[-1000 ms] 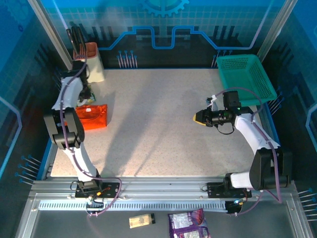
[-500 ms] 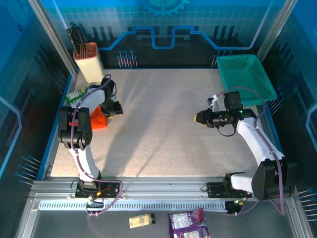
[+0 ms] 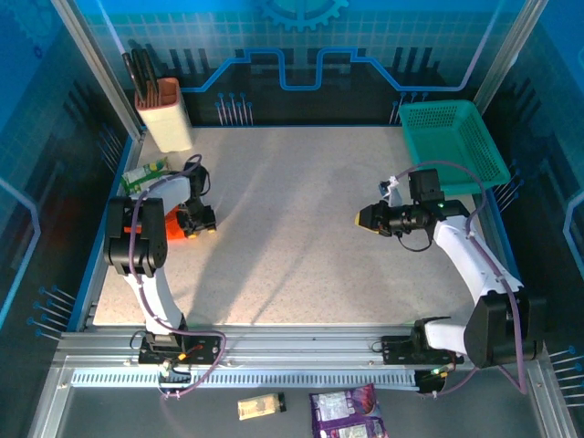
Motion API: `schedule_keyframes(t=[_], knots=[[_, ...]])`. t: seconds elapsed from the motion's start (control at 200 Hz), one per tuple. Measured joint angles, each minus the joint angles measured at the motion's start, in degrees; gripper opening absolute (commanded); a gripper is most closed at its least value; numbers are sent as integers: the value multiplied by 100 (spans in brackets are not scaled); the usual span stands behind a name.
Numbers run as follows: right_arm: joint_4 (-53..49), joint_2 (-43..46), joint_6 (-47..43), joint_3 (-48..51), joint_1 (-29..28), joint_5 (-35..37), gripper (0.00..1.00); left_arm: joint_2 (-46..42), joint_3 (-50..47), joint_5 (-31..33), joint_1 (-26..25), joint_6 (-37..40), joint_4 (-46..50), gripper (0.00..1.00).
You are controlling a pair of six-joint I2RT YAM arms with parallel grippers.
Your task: Fold the inside-out t-shirt
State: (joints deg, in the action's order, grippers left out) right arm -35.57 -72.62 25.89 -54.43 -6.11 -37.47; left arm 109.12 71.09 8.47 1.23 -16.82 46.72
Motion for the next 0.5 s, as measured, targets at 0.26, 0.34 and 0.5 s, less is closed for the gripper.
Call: schedule_keyframes(t=[0.26,0.34,0.5], knots=[[-13,-122,-4,-33,-2,94,26,-151,-35,238,22,-87,131,43],[-31,-136,-9,-37,-2,262,32,-487,-133,131,22,-87,83,44],[-39,-136,-70,-55,-2,887,59,-1366,-315,-114,4,-15,-280,80]])
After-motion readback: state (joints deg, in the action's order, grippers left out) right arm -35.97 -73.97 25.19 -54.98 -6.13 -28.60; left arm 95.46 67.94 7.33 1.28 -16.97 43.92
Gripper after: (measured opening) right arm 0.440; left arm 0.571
